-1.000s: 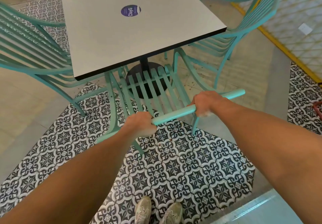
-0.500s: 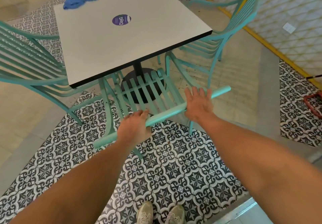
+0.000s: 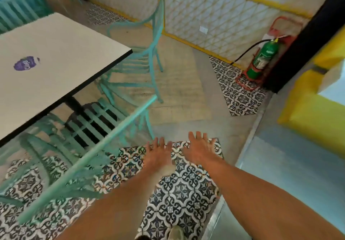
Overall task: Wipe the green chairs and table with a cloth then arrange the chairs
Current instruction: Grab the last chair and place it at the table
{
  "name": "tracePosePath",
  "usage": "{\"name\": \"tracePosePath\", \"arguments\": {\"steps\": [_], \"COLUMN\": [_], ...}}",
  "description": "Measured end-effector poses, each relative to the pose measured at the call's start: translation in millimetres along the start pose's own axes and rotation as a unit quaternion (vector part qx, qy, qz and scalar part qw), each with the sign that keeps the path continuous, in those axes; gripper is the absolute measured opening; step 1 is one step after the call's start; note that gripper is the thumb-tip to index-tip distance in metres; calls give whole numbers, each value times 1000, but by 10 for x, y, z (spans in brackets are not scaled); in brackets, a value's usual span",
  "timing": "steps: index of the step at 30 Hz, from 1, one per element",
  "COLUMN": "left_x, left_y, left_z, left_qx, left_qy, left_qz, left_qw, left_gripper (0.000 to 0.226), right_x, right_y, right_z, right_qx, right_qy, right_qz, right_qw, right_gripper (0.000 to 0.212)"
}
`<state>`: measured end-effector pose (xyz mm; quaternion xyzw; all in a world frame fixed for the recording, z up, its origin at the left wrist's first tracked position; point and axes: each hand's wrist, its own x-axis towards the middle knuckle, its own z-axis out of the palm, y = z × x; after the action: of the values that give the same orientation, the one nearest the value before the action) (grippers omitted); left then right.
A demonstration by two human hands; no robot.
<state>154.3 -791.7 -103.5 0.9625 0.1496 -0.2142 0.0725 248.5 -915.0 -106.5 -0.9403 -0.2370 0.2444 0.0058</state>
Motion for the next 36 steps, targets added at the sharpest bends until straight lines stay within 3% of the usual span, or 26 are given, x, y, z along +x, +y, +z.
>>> {"name": "tracePosePath", "arguments": {"steps": [7, 16, 20, 27, 36], "left_x": [661, 1731, 2264, 3209, 4650], "left_y": [463, 552, 479, 460, 900], "left_z": [-440, -821, -1038, -1473, -1928], "left_qx": [39, 53, 34, 36, 11], "left_qy": [-2, -51, -93, -117, -130], "left_qz": [71, 128, 129, 121, 73], "left_qw": [997, 989, 987, 985, 989], "left_gripper": [73, 76, 77, 78, 78], "right_x": [4, 753, 1255, 2157, 3536], "right_y": [730, 1127, 1188, 1351, 2126], "right_z": [-327, -636, -926, -1529, -2157], "right_qx": [60, 92, 87, 79, 67], "right_qy": [10, -37, -78, -79, -117], "right_qz": [84, 123, 134, 154, 127], "right_qw": [995, 987, 984, 982, 983], "right_gripper": [74, 73, 69, 67, 68]}}
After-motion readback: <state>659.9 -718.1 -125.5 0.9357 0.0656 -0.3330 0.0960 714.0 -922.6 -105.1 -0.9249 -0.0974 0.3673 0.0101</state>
